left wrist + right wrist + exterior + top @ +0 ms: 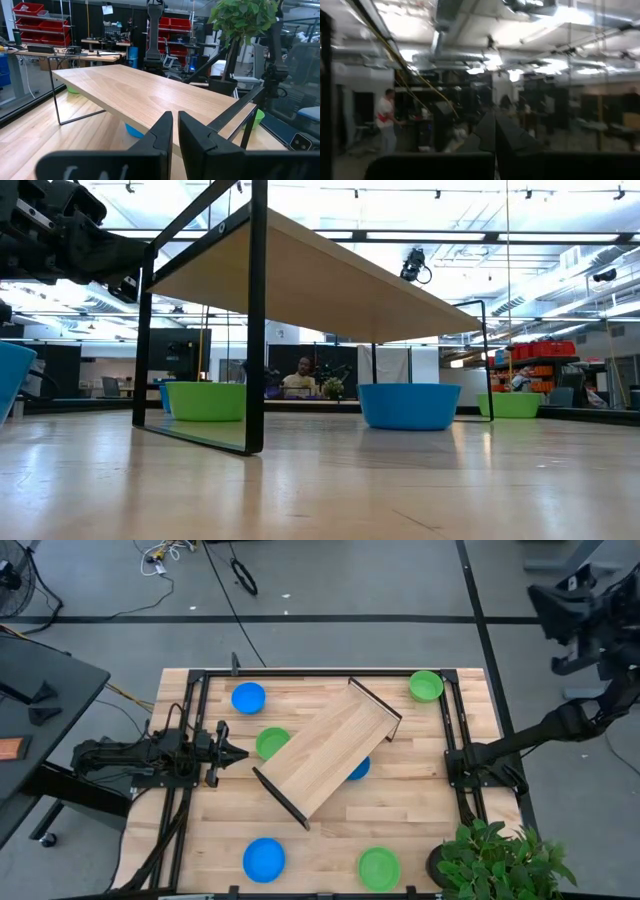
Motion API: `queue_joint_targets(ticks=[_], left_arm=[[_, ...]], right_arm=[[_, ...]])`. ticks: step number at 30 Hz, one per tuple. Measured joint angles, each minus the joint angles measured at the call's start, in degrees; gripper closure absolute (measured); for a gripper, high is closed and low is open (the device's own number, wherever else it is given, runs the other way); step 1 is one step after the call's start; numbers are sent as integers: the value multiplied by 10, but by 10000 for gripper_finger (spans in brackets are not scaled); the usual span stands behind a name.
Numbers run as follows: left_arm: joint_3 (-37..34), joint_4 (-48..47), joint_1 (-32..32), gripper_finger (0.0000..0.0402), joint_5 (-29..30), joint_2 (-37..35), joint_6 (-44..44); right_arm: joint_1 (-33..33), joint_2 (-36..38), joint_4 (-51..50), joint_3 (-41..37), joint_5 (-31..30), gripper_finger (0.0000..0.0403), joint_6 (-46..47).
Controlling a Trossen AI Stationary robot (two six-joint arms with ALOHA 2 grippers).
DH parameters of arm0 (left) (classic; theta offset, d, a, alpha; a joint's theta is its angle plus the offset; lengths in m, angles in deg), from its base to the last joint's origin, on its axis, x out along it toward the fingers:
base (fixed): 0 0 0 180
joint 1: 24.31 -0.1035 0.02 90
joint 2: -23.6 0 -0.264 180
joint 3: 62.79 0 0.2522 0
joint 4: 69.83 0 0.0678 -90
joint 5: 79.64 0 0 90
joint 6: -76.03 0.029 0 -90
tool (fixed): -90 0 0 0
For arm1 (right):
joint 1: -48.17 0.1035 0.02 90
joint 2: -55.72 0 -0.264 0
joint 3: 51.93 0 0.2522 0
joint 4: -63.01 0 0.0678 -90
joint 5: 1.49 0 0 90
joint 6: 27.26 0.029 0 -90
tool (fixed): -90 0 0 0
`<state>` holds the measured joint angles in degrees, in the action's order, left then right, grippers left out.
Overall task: Pick & Place Mini bowls
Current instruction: Put the top green bowl on the shelf
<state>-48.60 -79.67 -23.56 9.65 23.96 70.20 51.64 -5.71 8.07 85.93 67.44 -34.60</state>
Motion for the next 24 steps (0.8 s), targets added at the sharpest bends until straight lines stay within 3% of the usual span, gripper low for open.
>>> queue_joint_targets(ticks=[14,24], left_arm=[[0,0,0,369,0,0,0],[0,0,0,369,0,0,0]], right_arm=[[0,-33,-52,0,-195,403,-3],[-10,-41,-52,0,-220,403,-33]])
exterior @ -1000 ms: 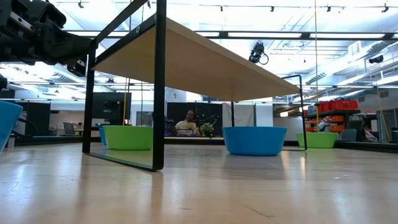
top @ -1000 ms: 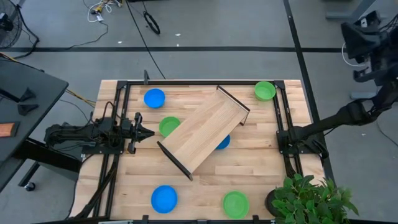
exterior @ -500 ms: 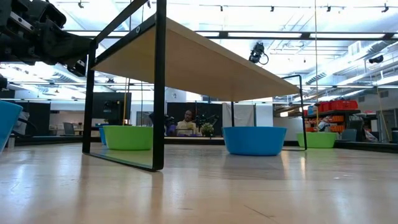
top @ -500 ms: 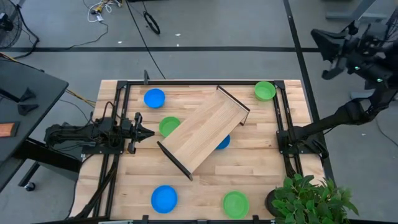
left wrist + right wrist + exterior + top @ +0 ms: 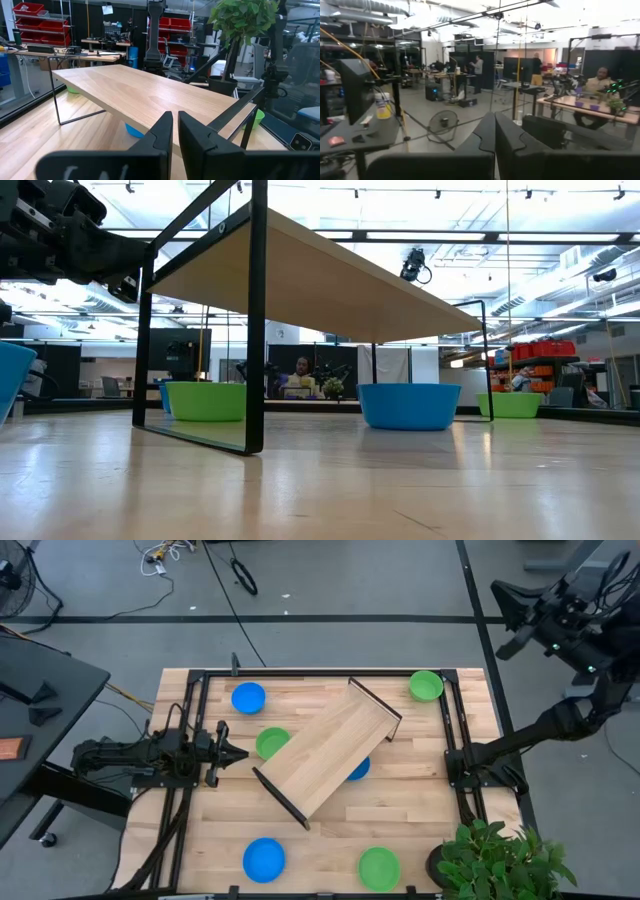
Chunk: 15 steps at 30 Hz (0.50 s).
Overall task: Pick & Place Mini bowls
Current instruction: Put the top green bowl on the shelf
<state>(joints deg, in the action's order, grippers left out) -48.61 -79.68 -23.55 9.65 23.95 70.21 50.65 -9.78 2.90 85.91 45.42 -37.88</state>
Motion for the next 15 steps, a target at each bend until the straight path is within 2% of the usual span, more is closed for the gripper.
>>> queue_joint_targets(ticks=[15], left_arm=[[0,0,0,369,0,0,0]], right_arm=[[-64,-17,-23,0,7,403,-59]])
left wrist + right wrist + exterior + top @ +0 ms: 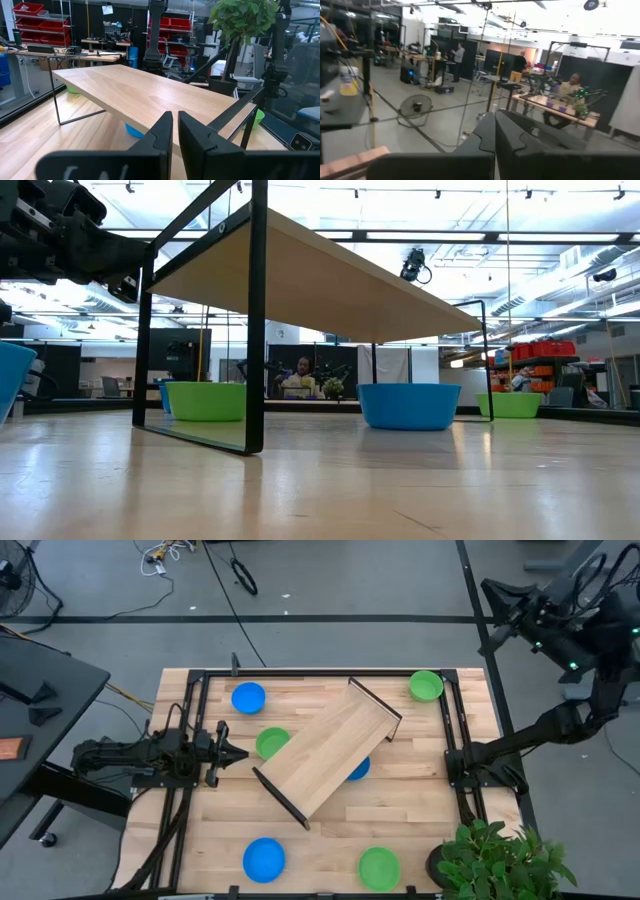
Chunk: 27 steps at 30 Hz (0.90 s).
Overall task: Pick & Place Mini bowls
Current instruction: Put the top green bowl on the shelf
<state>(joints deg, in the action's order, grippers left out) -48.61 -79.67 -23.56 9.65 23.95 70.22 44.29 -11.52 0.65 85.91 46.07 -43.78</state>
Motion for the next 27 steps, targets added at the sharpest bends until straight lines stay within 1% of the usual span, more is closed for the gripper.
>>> queue_joint_targets(ticks=[13,27], left_arm=[[0,0,0,369,0,0,0],[0,0,0,369,0,0,0]], right_arm=[[-60,-6,1,0,0,403,-15],[-91,-10,2,0,0,403,-21]])
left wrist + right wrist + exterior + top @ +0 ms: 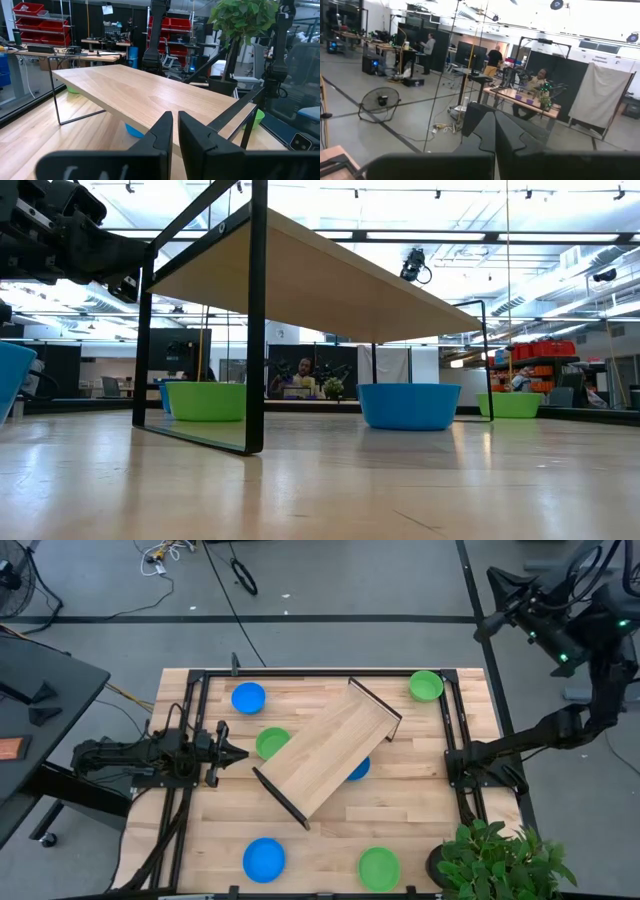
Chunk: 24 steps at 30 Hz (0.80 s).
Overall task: Pick & Place Mini bowls
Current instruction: Put the top green bowl on the shelf
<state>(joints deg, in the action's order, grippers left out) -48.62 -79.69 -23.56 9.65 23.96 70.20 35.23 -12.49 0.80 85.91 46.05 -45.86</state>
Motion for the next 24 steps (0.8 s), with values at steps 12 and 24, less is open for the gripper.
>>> queue_joint_targets(ticks=[12,24], left_arm=[[0,0,0,369,0,0,0],[0,0,0,369,0,0,0]], right_arm=[[-68,-10,-28,0,4,403,19],[-239,-30,-83,0,202,403,100]])
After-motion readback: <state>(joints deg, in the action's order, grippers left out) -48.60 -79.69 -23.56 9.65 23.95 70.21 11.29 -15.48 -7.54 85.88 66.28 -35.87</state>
